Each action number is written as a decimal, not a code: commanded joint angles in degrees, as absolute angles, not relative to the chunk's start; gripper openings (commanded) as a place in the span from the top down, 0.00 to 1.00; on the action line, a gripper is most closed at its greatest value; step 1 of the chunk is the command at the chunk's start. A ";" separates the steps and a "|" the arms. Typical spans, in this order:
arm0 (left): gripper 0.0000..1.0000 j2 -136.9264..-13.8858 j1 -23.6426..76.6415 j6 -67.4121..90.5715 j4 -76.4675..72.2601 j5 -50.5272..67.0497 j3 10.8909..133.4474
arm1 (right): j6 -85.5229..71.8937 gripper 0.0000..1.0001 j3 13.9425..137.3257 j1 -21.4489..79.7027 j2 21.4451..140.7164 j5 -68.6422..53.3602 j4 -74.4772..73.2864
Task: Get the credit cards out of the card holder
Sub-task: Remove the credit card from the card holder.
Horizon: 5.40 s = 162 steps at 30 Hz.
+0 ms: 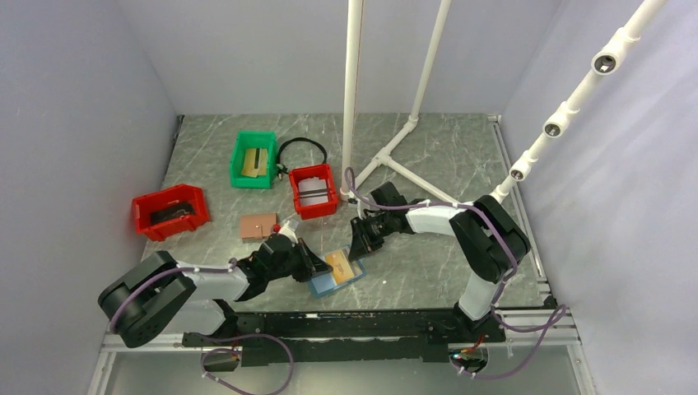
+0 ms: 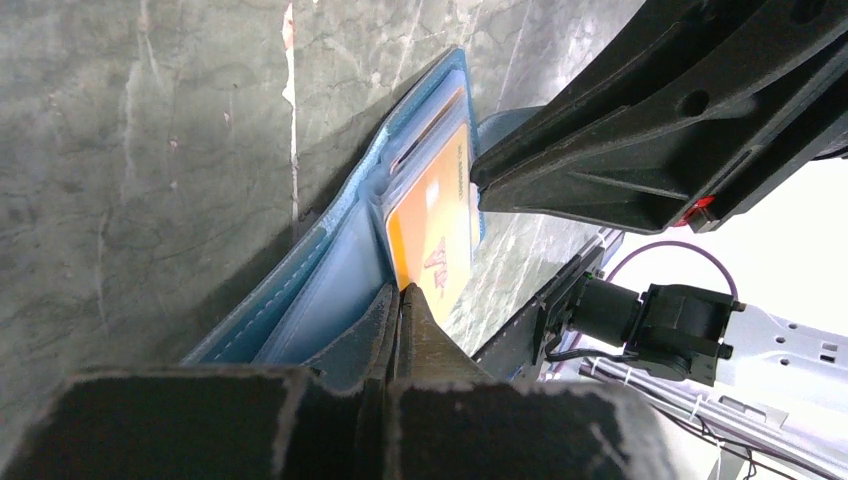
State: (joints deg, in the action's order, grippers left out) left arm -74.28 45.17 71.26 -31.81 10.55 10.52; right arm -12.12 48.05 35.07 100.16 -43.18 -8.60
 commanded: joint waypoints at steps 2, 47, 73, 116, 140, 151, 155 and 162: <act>1.00 -70.05 44.20 69.64 -26.29 11.51 10.92 | -9.33 0.80 48.52 35.16 101.08 -38.10 -10.74; 1.00 -75.75 46.84 43.70 -36.17 19.51 17.86 | 13.50 0.43 52.17 25.71 94.30 -62.06 -21.56; 1.00 -85.24 47.07 52.58 -42.95 19.31 18.78 | 16.07 0.42 52.10 25.58 89.02 -64.64 -22.77; 0.96 -91.42 48.65 72.22 -45.38 1.94 16.61 | -15.51 0.55 48.34 28.09 97.33 -45.91 -11.64; 0.64 -91.76 48.69 72.33 -46.15 5.44 15.56 | -17.66 0.58 48.08 29.89 102.81 -48.32 -10.45; 1.00 -91.33 48.63 71.41 -48.76 6.72 14.34 | -15.82 0.58 48.94 29.97 103.97 -45.67 -12.18; 1.00 -87.44 48.45 70.49 -44.96 5.72 12.47 | -14.70 0.57 49.23 29.89 104.14 -43.44 -13.09; 1.00 -74.48 48.48 68.88 -32.59 2.34 9.78 | -13.53 0.53 49.31 29.88 104.22 -42.09 -13.54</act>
